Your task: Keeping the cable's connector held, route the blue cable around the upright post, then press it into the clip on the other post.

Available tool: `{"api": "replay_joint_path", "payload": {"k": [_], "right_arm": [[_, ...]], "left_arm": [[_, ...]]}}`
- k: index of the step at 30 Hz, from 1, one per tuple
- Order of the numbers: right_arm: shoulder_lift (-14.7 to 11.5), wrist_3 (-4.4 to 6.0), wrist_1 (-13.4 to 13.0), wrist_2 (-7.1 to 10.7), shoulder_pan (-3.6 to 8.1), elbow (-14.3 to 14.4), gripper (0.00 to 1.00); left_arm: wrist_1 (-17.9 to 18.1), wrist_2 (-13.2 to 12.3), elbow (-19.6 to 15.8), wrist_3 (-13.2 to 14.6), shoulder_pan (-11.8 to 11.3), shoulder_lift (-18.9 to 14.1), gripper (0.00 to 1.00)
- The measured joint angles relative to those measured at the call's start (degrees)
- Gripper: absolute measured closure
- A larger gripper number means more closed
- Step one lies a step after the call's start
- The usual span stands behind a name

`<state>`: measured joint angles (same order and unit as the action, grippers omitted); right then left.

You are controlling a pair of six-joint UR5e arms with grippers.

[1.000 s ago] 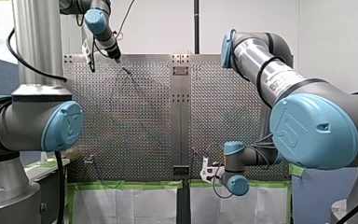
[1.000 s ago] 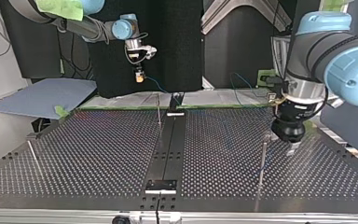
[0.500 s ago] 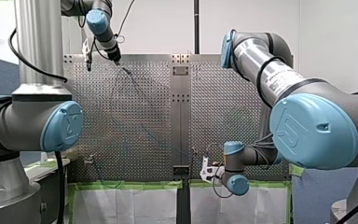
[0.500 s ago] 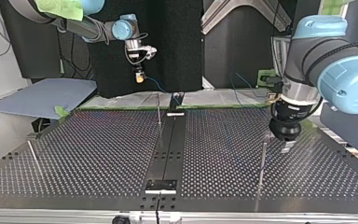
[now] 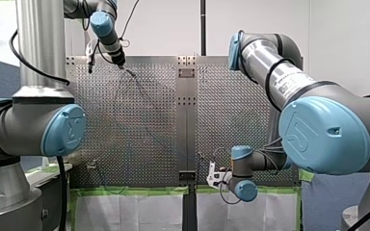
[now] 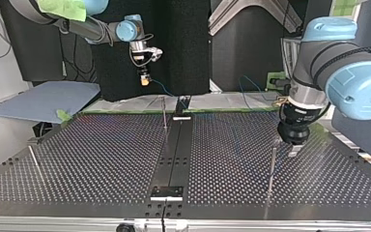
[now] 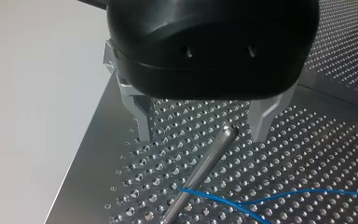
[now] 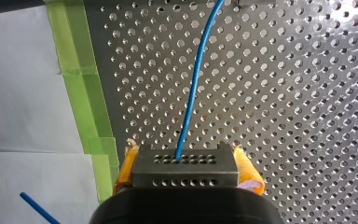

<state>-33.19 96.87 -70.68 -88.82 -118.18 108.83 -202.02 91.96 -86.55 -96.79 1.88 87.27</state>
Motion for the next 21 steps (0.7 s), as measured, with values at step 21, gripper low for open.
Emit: {"api": "replay_joint_path", "payload": {"k": [21], "right_arm": [[0.0,0.0,0.24,0.08,0.02,-0.02,1.0]], "left_arm": [[0.01,2.31,0.0,2.89,1.96,-0.04,0.0]]}}
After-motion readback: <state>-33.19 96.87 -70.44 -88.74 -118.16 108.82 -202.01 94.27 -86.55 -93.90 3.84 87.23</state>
